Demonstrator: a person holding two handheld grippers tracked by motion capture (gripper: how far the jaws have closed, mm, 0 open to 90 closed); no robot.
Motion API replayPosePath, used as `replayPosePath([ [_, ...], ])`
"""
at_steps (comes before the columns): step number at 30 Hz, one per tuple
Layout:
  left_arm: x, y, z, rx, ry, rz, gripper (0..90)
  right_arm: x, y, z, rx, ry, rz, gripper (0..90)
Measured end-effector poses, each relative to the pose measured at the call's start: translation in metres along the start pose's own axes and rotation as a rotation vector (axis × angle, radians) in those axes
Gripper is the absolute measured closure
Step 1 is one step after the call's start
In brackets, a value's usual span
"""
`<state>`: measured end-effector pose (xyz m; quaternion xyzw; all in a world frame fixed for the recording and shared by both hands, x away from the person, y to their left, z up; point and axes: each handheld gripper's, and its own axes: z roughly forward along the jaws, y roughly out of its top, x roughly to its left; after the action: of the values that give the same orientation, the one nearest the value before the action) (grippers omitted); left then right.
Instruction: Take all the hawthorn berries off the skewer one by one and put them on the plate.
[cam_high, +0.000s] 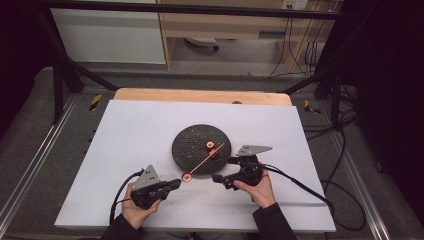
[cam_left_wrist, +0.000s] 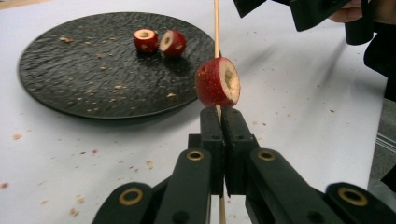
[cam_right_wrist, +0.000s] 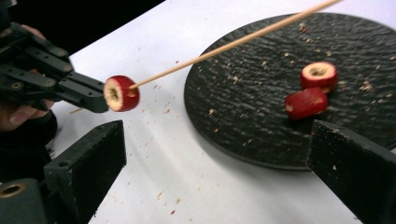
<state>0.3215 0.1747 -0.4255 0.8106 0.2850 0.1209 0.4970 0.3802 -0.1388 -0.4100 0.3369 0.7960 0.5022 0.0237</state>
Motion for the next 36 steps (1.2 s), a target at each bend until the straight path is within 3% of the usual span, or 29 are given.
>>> replayPosePath([
  [9, -0.016, 0.009, 0.016, 0.017, -0.037, 0.043, 88.1, 0.006, -0.016, -0.001, 0.000, 0.046, 0.009, 8.2],
  [14, -0.025, 0.010, 0.025, 0.019, -0.062, 0.057, 88.1, 0.010, -0.019, -0.001, -0.006, 0.096, -0.009, 18.8],
  [19, -0.030, 0.009, 0.028, 0.018, -0.079, 0.067, 88.1, 0.013, -0.022, 0.004, -0.010, 0.159, 0.004, 30.3],
  [36, -0.035, 0.008, 0.031, 0.014, -0.110, 0.084, 88.1, 0.013, -0.027, 0.011, 0.025, 0.257, -0.001, 62.4],
])
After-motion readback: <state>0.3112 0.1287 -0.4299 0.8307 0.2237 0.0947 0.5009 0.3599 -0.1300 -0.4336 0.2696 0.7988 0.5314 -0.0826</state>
